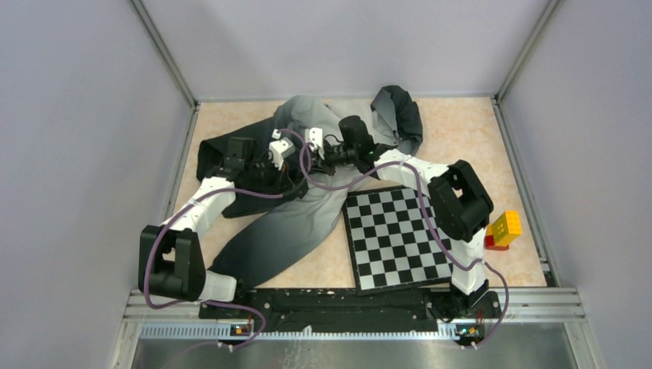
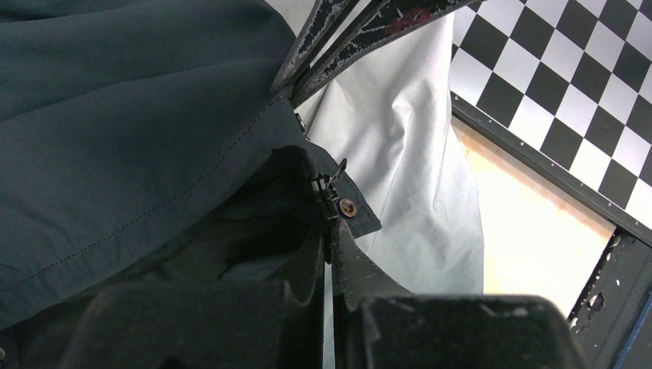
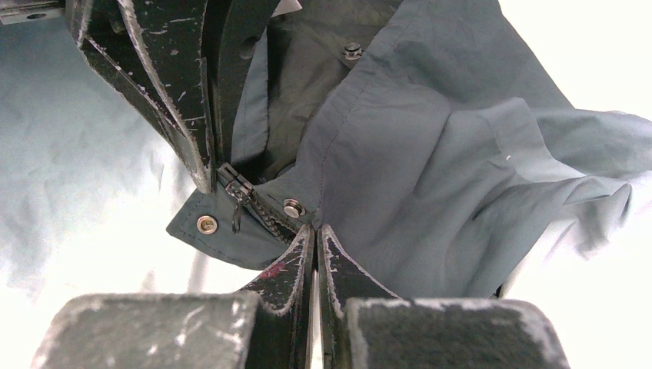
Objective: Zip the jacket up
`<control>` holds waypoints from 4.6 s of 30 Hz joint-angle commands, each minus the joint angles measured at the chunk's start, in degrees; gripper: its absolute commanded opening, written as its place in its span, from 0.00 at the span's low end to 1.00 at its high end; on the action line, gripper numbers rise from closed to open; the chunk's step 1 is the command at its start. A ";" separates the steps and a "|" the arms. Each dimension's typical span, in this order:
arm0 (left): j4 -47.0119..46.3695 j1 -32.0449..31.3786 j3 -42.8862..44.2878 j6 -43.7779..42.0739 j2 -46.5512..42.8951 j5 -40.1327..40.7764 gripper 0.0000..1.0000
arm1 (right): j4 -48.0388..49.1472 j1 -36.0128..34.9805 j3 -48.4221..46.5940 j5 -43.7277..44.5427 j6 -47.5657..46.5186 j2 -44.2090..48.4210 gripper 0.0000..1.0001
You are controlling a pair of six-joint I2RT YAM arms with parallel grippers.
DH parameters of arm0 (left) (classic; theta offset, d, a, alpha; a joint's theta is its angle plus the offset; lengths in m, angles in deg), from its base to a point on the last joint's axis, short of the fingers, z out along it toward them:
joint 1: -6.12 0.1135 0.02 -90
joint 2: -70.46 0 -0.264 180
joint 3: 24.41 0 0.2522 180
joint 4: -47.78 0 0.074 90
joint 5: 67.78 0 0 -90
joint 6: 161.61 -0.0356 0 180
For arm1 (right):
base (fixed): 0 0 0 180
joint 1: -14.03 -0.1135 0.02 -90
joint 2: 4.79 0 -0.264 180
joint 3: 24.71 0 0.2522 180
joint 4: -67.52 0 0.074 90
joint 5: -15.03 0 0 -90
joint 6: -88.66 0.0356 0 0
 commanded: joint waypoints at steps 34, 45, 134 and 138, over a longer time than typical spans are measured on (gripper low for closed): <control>-1.20 0.03 1.25 3.00 0.47 -1.14 0.00 | -4.09 -2.24 -5.01 -0.77 -0.73 1.25 0.00; -2.97 0.80 0.67 4.20 -1.30 -3.38 0.00 | -3.99 -3.34 -5.18 -1.74 -1.33 1.01 0.00; -4.39 5.83 -1.57 9.44 -0.52 -9.04 0.00 | 3.10 0.18 -13.02 -14.30 10.94 -9.22 0.29; -4.23 5.83 -1.56 9.40 -0.50 -8.91 0.00 | 4.14 0.39 -12.23 -14.33 11.47 -8.41 0.33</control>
